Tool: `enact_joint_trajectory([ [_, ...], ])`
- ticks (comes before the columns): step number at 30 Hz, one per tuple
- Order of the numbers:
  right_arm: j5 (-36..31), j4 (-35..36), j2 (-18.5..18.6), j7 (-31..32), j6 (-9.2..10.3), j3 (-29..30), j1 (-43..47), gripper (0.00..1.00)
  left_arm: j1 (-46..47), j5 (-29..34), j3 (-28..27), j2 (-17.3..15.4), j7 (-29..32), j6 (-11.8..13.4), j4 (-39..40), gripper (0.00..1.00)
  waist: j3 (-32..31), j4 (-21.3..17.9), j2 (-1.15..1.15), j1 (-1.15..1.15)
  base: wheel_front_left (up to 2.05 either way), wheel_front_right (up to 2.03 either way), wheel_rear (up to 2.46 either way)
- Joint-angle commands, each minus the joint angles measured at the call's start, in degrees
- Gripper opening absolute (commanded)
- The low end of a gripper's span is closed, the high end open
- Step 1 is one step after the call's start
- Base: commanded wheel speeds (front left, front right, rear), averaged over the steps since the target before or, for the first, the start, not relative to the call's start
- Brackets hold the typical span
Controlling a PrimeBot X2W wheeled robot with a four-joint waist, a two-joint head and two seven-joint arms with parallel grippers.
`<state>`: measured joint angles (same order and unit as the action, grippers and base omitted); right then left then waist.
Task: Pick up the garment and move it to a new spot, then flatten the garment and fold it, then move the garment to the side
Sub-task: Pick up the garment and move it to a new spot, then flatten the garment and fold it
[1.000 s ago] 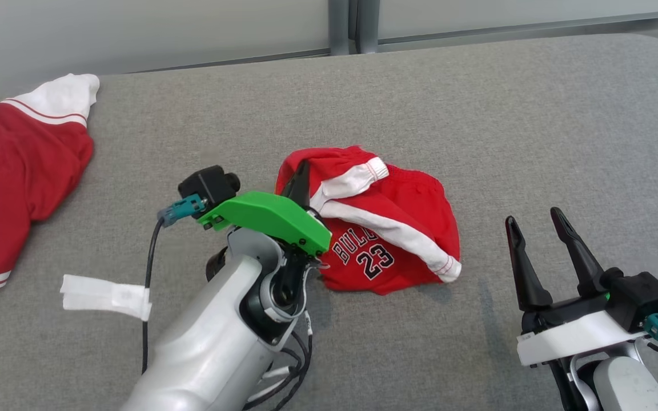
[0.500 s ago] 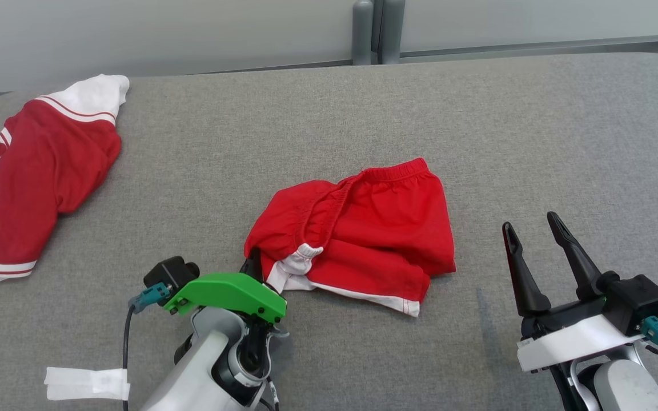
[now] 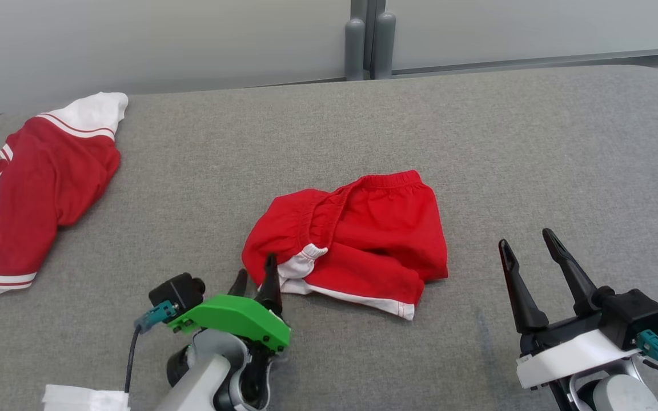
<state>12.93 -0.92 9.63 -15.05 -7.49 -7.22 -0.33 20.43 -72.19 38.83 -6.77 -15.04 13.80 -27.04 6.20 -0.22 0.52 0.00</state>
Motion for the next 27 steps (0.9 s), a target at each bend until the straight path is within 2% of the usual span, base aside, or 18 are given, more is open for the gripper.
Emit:
enact_joint_trajectory([
  [1, -0.1, 0.3, 0.1, -0.2, 0.0, 0.0, 0.7, 1.0, -0.8, 4.7, 0.2, -2.3, -0.2, 1.3, 1.4, 1.0, -0.5, -0.4, -0.52, 0.0, 0.0, 0.0, 0.0],
  [3, -0.1, 0.6, 0.0, -0.2, 0.0, 0.2, 1.2, 1.0, -1.1, 11.8, 2.2, -4.7, -0.1, 3.6, 4.5, 1.0, -0.7, -0.6, -0.52, 0.0, 0.0, 0.0, 0.0],
  [4, -0.1, 0.6, 0.0, -0.2, 0.0, 0.2, 1.2, 1.0, -1.1, 11.8, 2.2, -4.7, -0.1, 3.6, 4.5, 1.0, -0.7, -0.6, -0.52, 0.0, 0.0, 0.0, 0.0],
  [7, -0.1, 0.8, 0.1, -0.2, 0.0, 0.3, 1.5, 1.0, -0.6, 19.6, 7.2, -7.7, 0.3, 5.5, 9.7, 1.0, -0.7, -1.0, -0.52, 0.0, 0.0, 0.0, 0.0],
  [9, -0.1, 0.9, 0.0, -0.2, 0.0, 0.3, 1.5, 1.0, 1.8, 23.9, 10.7, -10.1, 2.2, 6.2, 12.9, 1.0, -0.4, -1.4, -0.52, 0.0, 0.0, 0.0, 0.0],
  [12, -0.1, 1.0, -0.4, -0.2, 0.0, 0.1, 1.1, 1.0, 4.7, 28.5, 15.2, -11.7, 6.6, 7.1, 17.6, 1.0, 0.1, -2.4, -0.52, 0.0, 0.0, 0.0, 0.0],
  [16, -0.1, 0.8, -0.8, -0.2, 0.0, 0.0, 0.4, 1.0, 8.1, 31.6, 18.4, -13.5, 12.7, 8.6, 20.3, 1.0, 0.6, -4.1, -0.52, 0.0, 0.0, 0.0, 0.0],
  [21, 0.1, 0.9, -1.6, -0.2, 0.01, -0.3, 0.1, 1.0, 10.4, 34.2, 20.6, -15.8, 18.1, 11.0, 17.8, 1.0, 1.0, -6.9, -0.52, 0.0, 0.0, 0.0, 0.0],
  [27, 0.5, 0.6, -1.9, -0.2, 0.0, -0.1, 0.4, 1.0, 10.4, 34.0, 21.3, -17.4, 20.9, 10.9, 15.8, 1.0, 1.4, -8.9, -0.52, 0.0, 0.0, 0.0, 0.0],
])
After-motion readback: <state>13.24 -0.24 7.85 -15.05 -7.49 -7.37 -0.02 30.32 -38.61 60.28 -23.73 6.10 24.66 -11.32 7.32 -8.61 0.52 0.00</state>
